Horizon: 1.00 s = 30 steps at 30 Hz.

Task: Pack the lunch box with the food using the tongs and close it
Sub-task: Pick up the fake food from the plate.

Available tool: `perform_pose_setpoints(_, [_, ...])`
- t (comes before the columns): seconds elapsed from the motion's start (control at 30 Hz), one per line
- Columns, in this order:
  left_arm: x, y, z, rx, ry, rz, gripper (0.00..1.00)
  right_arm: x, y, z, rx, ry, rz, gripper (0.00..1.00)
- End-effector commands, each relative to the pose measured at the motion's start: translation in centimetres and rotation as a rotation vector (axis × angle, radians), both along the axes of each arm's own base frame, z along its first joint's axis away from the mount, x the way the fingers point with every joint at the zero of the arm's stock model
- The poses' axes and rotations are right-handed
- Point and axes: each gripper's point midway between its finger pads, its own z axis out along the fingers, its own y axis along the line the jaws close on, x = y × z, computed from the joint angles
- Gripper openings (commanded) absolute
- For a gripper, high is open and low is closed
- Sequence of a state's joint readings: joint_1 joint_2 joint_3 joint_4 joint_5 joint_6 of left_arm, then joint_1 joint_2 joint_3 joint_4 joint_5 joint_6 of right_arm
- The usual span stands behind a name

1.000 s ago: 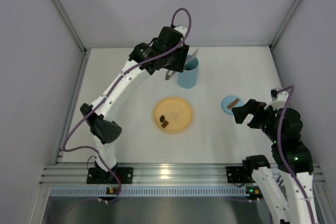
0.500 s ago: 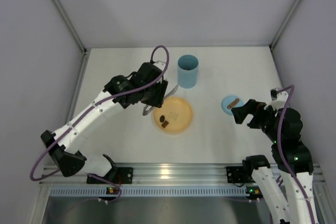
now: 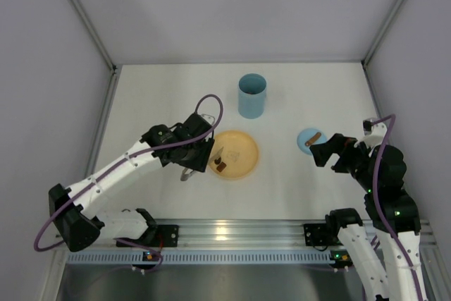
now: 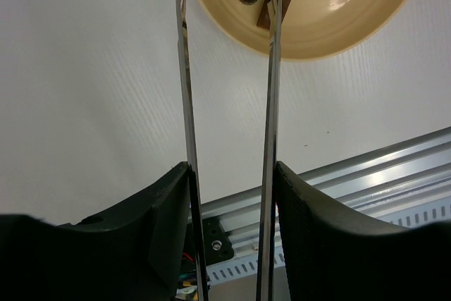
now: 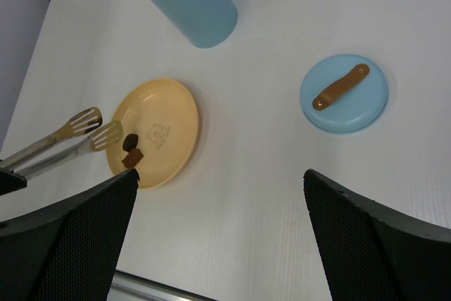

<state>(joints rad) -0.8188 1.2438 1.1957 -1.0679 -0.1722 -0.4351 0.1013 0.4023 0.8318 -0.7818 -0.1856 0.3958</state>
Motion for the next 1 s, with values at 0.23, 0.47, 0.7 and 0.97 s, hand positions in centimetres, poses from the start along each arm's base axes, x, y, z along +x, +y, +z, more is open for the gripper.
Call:
perform_pose_setpoints(0.23, [-0.1,-1.2,-1.7,-0.045,0.0,0.0,0.54,0.3,-0.1,0.7,0.009,-0.027,-0.01,0.99])
perform_pose_setpoints(0.47, [0.1,-1.3,-1.8,-0.03,-0.008,-0.002,0.52,0.4,-0.1,0.4,0.01,-0.025,-0.01,0.99])
perform_pose_setpoints(0.7, [-0.2,-1.7,-3.0,-0.003,0.017,-0.015,0.5,0.3,-0.1,0.4,0.009,-0.025,-0.01,0.99])
perform_pose_setpoints(0.97, [0.0,-1.9,-3.7,0.01,0.02,-0.015,0.47,0.3,-0.2,0.4,0.005,-0.025,-0.011,0.99])
